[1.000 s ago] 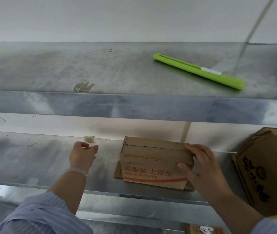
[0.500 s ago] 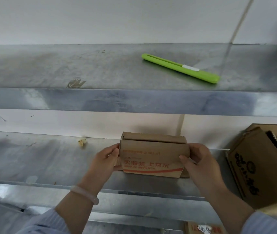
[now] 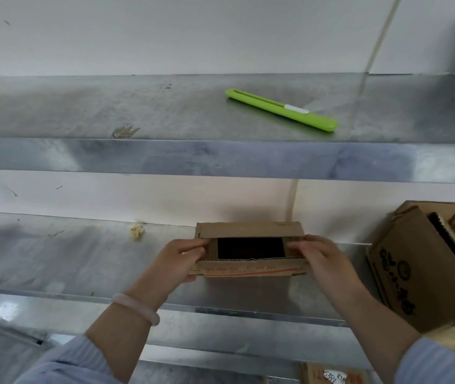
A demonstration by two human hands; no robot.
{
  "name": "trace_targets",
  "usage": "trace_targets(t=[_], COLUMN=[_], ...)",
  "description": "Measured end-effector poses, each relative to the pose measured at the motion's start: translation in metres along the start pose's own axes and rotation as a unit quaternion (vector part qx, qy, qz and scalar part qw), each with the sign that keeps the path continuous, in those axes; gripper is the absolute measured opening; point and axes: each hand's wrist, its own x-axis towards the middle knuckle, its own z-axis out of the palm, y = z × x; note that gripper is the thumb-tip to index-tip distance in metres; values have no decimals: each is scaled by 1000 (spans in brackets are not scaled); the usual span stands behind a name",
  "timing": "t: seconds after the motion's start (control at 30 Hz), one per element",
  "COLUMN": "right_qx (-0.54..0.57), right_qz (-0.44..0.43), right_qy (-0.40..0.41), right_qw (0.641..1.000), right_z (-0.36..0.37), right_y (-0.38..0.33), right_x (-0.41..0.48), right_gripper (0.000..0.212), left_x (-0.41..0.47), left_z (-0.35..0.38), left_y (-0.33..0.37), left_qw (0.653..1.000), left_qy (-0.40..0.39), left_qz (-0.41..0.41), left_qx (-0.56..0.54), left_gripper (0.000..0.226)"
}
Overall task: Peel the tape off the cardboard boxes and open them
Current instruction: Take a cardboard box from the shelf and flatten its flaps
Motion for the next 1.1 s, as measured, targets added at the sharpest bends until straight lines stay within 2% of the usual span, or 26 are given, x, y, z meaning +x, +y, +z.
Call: trace_targets(t=[0.03,0.1,0.2,0.33,0.4,0.57,0.67,0.73,0.8,0.87,0.93,1.1], right_qx=[-59,-137,-184,-278,-332,-379,-359,-330,-280,-218,-172,-58], right_qz=[-17,-25,-18,-23,-23,-6,-16,-14,-12,-17,-23,16], right_qy=[-25,-70,-96,-48,-19,2,5,2,8,20,21,22], right_qw=[998,988,978,959,943,925,933,944,960,976,985,998], right_z=[0,-4,-9,1,9,19,18,16,11,5,-4,-25], right_y=[0,0,-9,-26,-33,-43,-38,-30,-25,-20,-16,-4], right_x=[4,12,12,12,15,22,19,15,11,9,9,6], right_gripper=[24,38,60,73,78,69,59,60,61,52,43,38], left_x=[1,6,11,11,13,23,22,20,17,13,8,2], left_z=[0,-2,-5,5,8,21,27,26,25,23,20,11], left_y=[0,-3,-7,2,10,20,14,7,1,-3,-6,-25], left_qw=[999,993,980,962,944,892,899,912,926,937,936,913], left_qy=[-22,-46,-21,33,63,112,145,164,166,148,119,81], left_qz=[26,61,68,84,79,63,79,91,110,142,169,216], left_qx=[31,93,184,259,315,433,404,364,321,282,284,337], left_gripper=[32,45,58,58,67,90,71,59,60,72,74,55])
